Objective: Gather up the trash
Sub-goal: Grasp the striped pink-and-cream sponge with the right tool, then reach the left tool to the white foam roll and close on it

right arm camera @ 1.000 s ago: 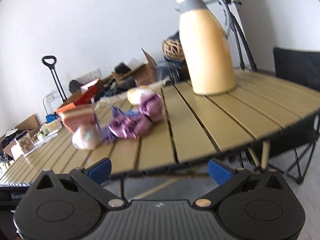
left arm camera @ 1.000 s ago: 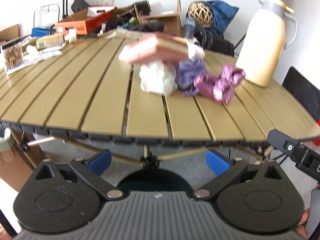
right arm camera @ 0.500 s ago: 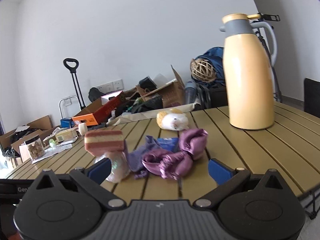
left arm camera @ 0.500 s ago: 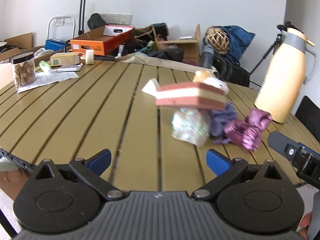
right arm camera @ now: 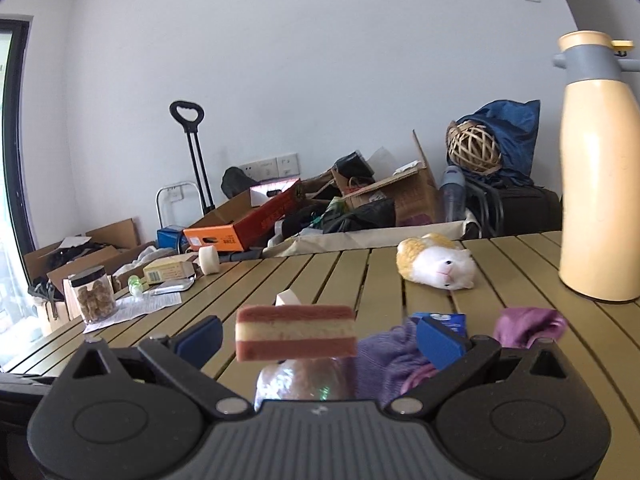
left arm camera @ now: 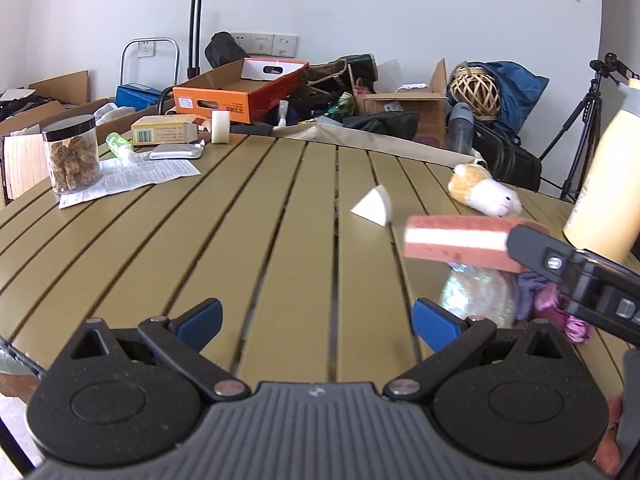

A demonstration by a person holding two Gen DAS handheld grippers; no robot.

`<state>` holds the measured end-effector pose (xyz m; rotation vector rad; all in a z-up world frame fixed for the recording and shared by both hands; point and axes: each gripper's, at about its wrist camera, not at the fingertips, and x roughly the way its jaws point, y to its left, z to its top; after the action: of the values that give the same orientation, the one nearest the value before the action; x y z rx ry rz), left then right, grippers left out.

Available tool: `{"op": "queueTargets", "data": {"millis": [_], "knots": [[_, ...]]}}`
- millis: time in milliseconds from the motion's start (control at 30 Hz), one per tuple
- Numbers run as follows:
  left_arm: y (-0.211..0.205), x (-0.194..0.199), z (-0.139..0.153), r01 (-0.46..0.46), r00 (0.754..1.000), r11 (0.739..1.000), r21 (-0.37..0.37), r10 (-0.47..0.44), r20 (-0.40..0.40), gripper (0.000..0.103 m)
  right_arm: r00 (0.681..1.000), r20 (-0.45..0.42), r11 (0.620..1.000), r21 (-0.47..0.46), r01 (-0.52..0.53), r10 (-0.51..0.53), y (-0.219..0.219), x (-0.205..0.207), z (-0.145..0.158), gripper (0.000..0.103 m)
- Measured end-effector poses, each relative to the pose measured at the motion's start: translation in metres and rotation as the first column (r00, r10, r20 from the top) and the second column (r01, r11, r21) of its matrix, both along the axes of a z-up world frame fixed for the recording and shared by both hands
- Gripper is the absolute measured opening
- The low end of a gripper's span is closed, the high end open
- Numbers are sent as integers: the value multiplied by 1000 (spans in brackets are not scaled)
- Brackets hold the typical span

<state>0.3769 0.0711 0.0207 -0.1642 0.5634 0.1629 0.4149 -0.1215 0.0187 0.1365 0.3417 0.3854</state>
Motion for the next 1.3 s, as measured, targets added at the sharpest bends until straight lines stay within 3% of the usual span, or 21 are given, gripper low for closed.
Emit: {"op": "queueTargets", "data": {"millis": [267,333,400,433,667,900,1100,1300], "knots": [[26,8,2,-26,1000,1000,6,26,-2,103,996,-84,999,-39,6,-9,26,40,-8,103],[31,10,3,-27,1000,1000,5,27,-5,103,995,-97,999,-38,3,-7,28,46,-9,96],[36,11,4,-32,999,999,3,32,-3,103,995,-103,999,-35,-2,-2,30,49,-10,77],[39,12,6,-35,999,999,2,35,-2,103,994,-107,999,-32,-6,3,30,50,-11,74],[50,17,17,-43,999,999,-3,43,-1,103,996,-87,1000,-8,-2,1,25,46,-2,74],[51,38,54,-25,998,993,113,18,68,103,1000,-4,999,20,31,-31,10,48,30,73],[61,73,84,-22,995,985,173,4,103,103,996,29,996,-19,88,-87,-2,70,53,73],[86,127,96,-43,997,980,193,29,72,103,990,18,987,-81,142,-141,-10,109,64,73]]}}
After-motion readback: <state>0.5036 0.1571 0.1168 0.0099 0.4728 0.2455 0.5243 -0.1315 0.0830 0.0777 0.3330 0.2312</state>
